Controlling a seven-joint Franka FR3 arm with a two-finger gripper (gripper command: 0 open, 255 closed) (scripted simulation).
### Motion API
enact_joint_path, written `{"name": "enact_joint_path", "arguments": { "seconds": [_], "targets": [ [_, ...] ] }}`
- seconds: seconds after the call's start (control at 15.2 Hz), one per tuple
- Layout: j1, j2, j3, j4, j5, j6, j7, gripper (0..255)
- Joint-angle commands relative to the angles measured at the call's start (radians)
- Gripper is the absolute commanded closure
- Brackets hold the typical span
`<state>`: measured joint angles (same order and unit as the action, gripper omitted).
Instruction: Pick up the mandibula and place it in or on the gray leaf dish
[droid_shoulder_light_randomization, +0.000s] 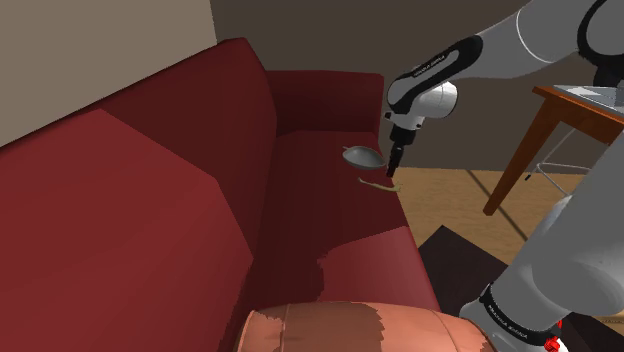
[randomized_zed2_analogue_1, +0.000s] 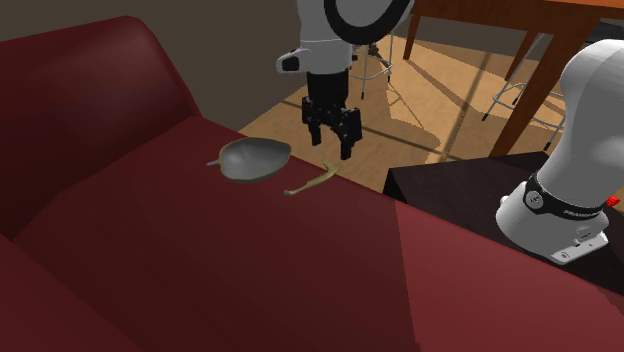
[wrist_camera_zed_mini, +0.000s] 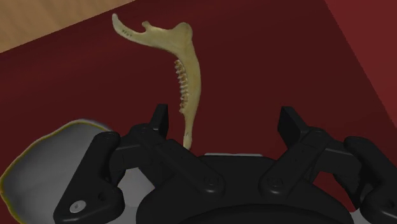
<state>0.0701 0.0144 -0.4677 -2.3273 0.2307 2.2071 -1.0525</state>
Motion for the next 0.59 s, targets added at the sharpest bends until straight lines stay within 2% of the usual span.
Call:
{"name": "enact_joint_path", "arguments": {
  "seconds": [0.0,0.53],
  "targets": [
    [-0.003,0.055,-0.001,0.031,0.036,0.004,-0.056,0],
    [0.000,0.122,0.017,-0.007,0.100,0.097,-0.099,0]
  ]
}}
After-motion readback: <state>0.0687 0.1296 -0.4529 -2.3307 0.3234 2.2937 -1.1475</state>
